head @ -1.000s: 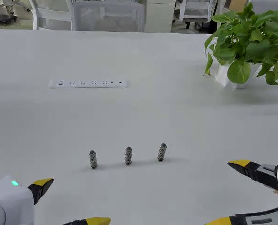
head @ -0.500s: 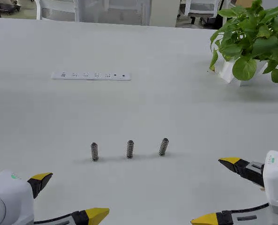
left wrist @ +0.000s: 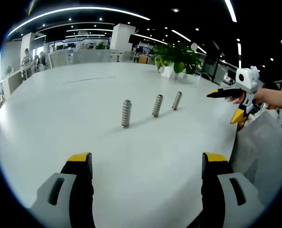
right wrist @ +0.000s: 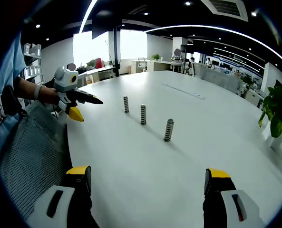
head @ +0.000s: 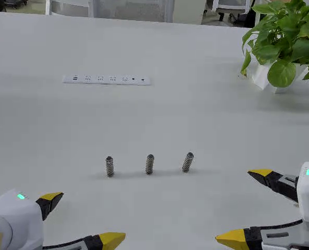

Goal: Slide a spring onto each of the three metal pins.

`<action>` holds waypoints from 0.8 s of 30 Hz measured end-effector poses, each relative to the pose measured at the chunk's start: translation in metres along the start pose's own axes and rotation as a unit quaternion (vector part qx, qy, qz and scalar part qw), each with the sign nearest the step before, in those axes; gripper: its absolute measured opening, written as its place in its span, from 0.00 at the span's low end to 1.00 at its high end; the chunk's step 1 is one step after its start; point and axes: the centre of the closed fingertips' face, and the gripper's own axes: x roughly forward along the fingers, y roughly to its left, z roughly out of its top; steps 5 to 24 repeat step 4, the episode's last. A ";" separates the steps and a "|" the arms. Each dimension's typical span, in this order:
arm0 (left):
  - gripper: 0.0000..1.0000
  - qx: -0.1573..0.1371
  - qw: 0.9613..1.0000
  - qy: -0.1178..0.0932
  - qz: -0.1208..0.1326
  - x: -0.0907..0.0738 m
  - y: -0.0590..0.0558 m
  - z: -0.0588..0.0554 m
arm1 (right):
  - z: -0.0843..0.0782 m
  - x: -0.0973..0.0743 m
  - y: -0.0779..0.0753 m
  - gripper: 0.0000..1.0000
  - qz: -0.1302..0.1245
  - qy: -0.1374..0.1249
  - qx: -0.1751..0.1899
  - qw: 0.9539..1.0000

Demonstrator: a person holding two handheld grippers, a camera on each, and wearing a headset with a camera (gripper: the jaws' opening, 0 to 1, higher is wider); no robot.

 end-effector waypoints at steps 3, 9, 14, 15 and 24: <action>0.94 0.002 1.000 0.002 -0.002 0.001 0.000 0.000 | 0.000 0.000 -0.002 0.99 -0.002 0.000 0.001 1.000; 0.94 0.004 1.000 0.003 -0.003 0.001 0.001 0.000 | 0.000 0.000 -0.002 0.99 -0.002 -0.001 0.001 1.000; 0.94 0.004 1.000 0.003 -0.003 0.001 0.001 0.000 | 0.000 0.000 -0.002 0.99 -0.002 -0.001 0.001 1.000; 0.94 0.004 1.000 0.003 -0.003 0.001 0.001 0.000 | 0.000 0.000 -0.002 0.99 -0.002 -0.001 0.001 1.000; 0.94 0.004 1.000 0.003 -0.003 0.001 0.001 0.000 | 0.000 0.000 -0.002 0.99 -0.002 -0.001 0.001 1.000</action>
